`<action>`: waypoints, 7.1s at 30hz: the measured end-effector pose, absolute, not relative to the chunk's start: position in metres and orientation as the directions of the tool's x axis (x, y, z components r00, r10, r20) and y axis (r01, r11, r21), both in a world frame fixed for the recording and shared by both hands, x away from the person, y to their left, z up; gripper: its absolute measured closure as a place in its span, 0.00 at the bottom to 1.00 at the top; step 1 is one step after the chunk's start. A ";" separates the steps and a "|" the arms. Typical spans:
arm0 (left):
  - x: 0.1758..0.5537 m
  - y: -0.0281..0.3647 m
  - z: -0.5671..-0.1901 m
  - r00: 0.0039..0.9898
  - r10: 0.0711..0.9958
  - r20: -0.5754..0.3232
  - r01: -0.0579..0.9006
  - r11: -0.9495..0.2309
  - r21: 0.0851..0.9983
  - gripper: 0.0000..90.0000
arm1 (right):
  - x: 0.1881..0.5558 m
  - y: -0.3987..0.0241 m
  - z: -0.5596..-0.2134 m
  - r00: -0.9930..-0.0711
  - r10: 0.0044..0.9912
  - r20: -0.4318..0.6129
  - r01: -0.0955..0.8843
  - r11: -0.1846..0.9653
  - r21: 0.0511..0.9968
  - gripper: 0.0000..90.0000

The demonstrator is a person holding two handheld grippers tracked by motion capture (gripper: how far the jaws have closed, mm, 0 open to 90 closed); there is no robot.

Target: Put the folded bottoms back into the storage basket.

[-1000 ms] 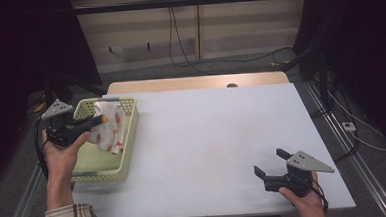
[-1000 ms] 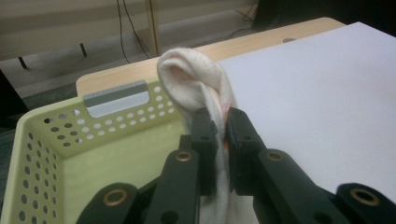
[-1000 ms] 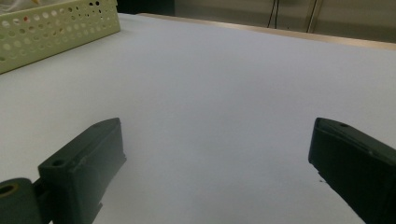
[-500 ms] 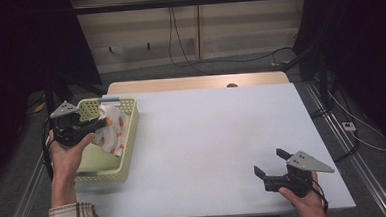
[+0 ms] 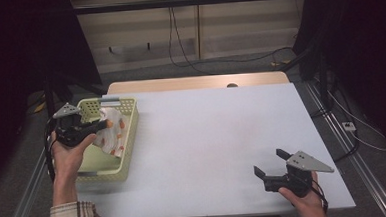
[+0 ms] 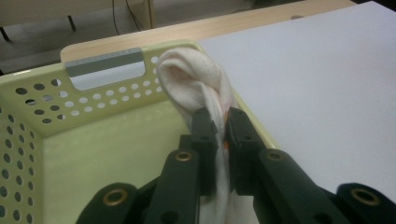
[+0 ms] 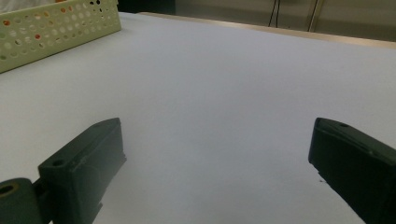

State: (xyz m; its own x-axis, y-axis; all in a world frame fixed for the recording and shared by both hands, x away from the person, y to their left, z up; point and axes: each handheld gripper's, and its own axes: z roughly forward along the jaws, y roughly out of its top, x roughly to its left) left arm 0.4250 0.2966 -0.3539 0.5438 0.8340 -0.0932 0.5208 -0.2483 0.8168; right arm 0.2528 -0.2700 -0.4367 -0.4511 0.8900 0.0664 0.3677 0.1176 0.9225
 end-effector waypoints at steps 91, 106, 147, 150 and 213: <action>0.462 0.309 -0.400 0.398 0.917 0.040 0.632 -0.305 0.712 0.90 | 0.253 -0.269 -0.438 -0.454 0.888 0.069 0.374 0.120 0.919 0.04; 0.470 0.310 -0.407 0.371 0.927 0.060 0.654 -0.307 0.691 0.90 | 0.254 -0.268 -0.438 -0.456 0.887 0.066 0.374 0.124 0.919 0.04; 0.471 0.317 -0.406 0.265 0.964 -0.024 0.674 -0.168 0.719 0.20 | 0.254 -0.270 -0.438 -0.454 0.888 0.075 0.377 0.115 0.919 0.04; 0.471 0.318 -0.405 0.264 0.963 -0.045 0.669 -0.149 0.728 0.13 | 0.253 -0.271 -0.439 -0.454 0.888 0.078 0.376 0.112 0.920 0.04; 0.386 0.295 -0.370 0.428 0.904 -0.008 0.419 -0.191 0.888 0.08 | 0.253 -0.269 -0.438 -0.446 0.892 0.073 0.377 0.113 0.919 0.03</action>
State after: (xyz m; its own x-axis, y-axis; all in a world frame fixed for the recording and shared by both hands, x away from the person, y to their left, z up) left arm 0.3859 0.2948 -0.3702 0.4283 0.9036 -0.0077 0.4190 -0.1911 0.8877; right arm 0.2526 -0.2688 -0.4378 -0.4459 0.8921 0.0733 0.3775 0.1131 0.9191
